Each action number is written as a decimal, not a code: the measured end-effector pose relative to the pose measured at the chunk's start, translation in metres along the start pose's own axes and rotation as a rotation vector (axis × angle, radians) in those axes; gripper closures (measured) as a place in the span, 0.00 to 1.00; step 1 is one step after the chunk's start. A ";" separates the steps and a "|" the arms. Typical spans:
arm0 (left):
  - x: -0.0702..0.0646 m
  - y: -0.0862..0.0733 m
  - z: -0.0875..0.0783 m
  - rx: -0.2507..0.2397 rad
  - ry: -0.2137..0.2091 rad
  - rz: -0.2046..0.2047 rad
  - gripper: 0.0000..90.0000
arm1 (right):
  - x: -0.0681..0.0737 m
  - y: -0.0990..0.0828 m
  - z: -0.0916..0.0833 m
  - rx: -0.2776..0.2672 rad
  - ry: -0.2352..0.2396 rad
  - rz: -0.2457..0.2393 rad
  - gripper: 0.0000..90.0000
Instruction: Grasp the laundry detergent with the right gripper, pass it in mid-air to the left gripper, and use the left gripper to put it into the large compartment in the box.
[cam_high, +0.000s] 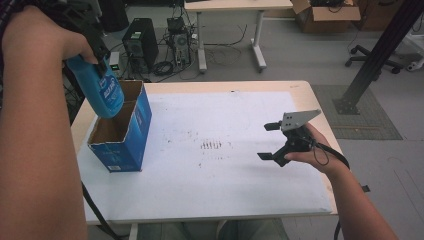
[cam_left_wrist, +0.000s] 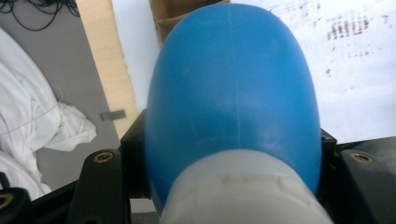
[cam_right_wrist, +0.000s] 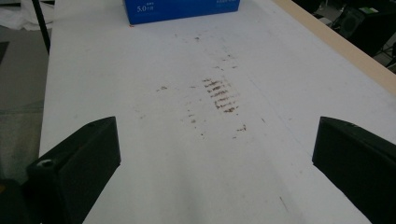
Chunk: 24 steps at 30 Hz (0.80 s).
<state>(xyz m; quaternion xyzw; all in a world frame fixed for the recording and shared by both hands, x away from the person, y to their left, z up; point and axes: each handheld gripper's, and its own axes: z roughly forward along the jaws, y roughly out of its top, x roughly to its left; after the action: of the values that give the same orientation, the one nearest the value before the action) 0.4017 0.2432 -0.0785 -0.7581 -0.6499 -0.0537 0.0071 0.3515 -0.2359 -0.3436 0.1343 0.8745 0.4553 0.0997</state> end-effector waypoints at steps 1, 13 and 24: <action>0.002 0.000 0.005 0.005 -0.007 -0.006 0.43 | -0.001 0.000 -0.001 0.010 -0.002 0.003 0.01; 0.015 0.002 0.032 0.023 -0.019 -0.030 0.43 | 0.000 -0.001 -0.004 0.028 -0.005 0.010 0.01; 0.017 0.004 0.067 0.050 -0.015 -0.042 0.43 | 0.001 -0.001 -0.003 0.033 -0.005 0.013 0.01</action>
<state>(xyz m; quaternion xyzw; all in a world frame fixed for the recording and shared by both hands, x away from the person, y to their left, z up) 0.4128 0.2648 -0.1433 -0.7443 -0.6668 -0.0318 0.0199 0.3498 -0.2383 -0.3431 0.1429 0.8808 0.4409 0.0968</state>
